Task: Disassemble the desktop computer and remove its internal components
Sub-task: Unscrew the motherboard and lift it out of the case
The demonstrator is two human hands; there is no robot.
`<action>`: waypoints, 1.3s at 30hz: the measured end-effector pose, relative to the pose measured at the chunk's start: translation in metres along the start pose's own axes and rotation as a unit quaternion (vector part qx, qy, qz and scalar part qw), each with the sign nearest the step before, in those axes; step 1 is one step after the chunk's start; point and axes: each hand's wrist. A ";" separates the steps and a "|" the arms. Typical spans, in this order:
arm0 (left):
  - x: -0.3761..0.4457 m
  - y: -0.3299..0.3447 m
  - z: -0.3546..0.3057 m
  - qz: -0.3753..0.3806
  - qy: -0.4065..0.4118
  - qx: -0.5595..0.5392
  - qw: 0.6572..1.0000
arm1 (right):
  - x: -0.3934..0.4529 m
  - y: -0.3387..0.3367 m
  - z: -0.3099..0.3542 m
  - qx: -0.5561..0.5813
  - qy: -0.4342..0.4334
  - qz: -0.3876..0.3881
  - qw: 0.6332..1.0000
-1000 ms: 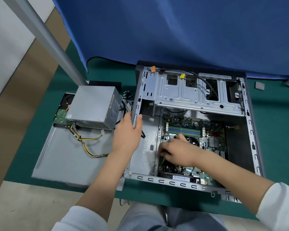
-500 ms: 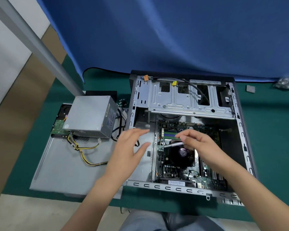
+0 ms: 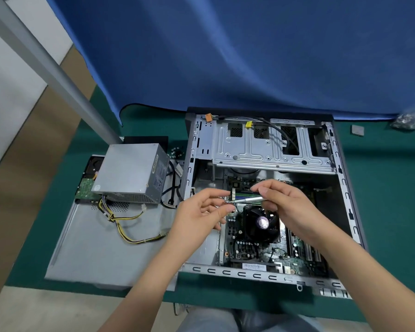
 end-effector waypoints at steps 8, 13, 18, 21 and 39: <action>0.005 -0.003 -0.004 -0.054 0.014 -0.040 0.998 | 0.014 0.012 0.011 0.123 0.030 0.014 0.992; 0.014 -0.001 -0.011 -0.094 0.022 -0.029 0.995 | 0.036 0.030 0.019 0.175 0.045 0.062 0.982; 0.038 -0.022 -0.021 -0.168 0.057 0.046 0.983 | 0.076 0.031 0.032 0.137 -0.008 0.047 0.989; 0.069 -0.052 -0.024 -0.223 0.038 0.122 0.966 | 0.104 0.022 0.036 -0.126 -0.139 -0.091 0.978; 0.245 -0.073 0.021 -0.066 -0.084 0.687 0.719 | 0.136 0.014 0.007 -0.519 -0.277 -0.175 0.789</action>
Point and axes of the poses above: each hand's wrist, its own x-axis towards the middle knuckle, its own y-axis out of the palm, z = x × y, and after that the axes turned 4 degrees about -z, right-handed
